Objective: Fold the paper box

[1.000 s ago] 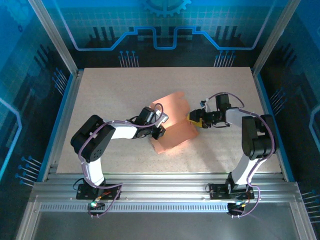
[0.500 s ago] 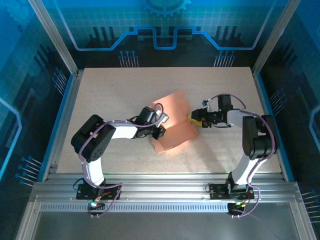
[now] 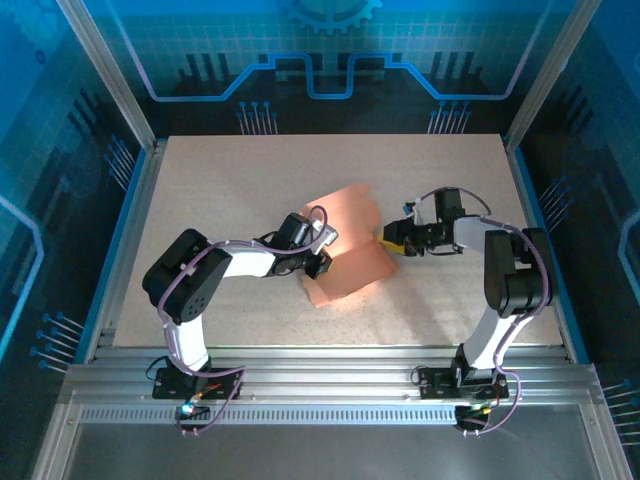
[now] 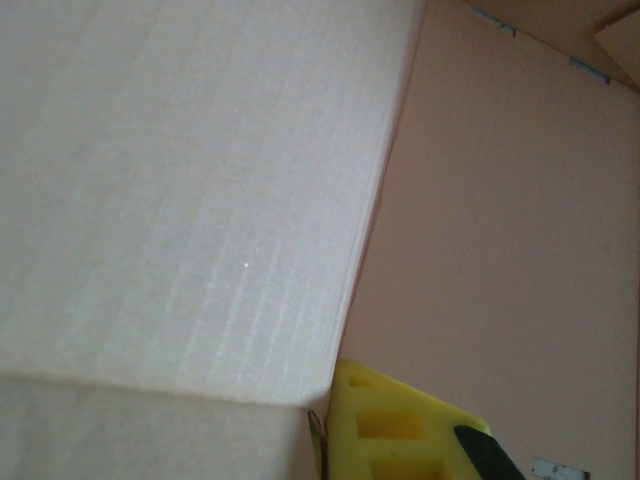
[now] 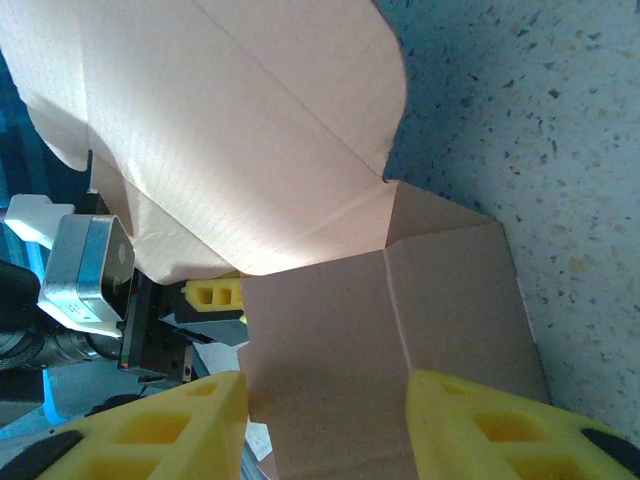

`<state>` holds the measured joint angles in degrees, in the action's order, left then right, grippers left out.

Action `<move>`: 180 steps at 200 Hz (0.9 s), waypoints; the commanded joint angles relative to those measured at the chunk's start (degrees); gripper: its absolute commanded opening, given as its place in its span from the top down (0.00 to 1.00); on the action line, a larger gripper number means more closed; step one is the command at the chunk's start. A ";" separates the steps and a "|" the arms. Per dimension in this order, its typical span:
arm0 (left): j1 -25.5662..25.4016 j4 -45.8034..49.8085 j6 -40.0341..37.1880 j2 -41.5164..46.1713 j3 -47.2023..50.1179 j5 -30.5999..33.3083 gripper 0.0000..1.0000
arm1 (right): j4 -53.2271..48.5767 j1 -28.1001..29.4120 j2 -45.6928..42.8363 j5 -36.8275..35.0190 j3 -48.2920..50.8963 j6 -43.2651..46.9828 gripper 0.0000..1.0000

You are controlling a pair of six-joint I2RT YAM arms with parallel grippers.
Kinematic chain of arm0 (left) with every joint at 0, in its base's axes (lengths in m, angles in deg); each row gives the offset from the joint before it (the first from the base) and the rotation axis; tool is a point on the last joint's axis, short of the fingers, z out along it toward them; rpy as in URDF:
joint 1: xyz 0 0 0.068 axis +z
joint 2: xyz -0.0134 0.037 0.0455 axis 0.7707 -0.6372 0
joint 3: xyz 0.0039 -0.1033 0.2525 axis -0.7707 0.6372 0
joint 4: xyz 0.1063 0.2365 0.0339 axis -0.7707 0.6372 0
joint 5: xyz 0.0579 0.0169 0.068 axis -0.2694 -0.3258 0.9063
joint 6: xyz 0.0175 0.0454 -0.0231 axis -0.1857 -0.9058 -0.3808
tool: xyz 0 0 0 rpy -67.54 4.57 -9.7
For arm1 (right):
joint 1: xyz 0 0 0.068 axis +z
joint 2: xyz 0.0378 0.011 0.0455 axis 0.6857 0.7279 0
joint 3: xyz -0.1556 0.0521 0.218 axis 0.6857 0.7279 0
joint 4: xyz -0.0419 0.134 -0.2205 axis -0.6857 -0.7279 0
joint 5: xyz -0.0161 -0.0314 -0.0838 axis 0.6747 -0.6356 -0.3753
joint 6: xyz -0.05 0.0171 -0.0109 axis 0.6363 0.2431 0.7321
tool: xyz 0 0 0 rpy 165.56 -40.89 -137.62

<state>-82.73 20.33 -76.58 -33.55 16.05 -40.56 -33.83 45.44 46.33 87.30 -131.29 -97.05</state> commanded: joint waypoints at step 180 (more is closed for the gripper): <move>-0.40 6.53 0.59 -2.16 0.78 0.15 0.97 | -17.54 3.25 3.63 -16.23 -7.42 11.97 0.56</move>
<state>-82.75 20.33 -76.55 -33.55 16.05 -40.56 -45.28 46.67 48.53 79.76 -138.07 -87.72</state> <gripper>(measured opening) 0.064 0.456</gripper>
